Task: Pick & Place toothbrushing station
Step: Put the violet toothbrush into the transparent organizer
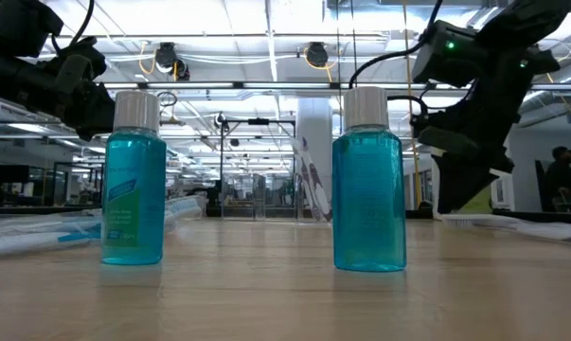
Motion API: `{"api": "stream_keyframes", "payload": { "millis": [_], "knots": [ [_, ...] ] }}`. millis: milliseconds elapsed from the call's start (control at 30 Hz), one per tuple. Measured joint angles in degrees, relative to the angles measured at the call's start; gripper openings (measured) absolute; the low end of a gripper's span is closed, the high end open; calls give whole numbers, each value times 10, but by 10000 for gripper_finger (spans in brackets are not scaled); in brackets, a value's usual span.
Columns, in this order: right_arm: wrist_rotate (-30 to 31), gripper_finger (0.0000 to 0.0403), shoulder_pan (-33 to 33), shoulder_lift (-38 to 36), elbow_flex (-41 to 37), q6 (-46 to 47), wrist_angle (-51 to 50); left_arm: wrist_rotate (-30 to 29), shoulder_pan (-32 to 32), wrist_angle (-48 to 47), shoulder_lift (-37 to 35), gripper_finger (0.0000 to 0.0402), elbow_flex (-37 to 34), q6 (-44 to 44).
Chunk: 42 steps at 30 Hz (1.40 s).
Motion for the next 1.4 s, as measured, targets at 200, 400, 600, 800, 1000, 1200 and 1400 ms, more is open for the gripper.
{"api": "stream_keyframes", "payload": {
  "millis": [200, 400, 600, 800, 1000, 1200, 1400],
  "knots": [
    [1, 133, -7, 0, 0, -10, 9, 0, 0, 0, 0, 37, 0, 0],
    [-1, 176, -13, 0, -35, -5, 67, 0, 0, 0, 0, 37, 0, 0],
    [-12, 186, -13, 0, -65, 9, 119, 0, 0, 0, 0, 37, 0, 0],
    [-11, 173, -13, -2, -79, 10, 144, 0, 0, 0, 0, 37, 0, 0],
    [-9, 152, -13, -1, -80, 11, 148, 0, 0, 0, 0, 37, 0, 0],
    [-3, 126, -13, 0, -80, 11, 148, 0, 0, 0, 0, 37, 0, 0],
    [0, 104, -13, 0, -81, 11, 148, 0, 0, 0, 0, 37, 0, 0]
  ]
}}
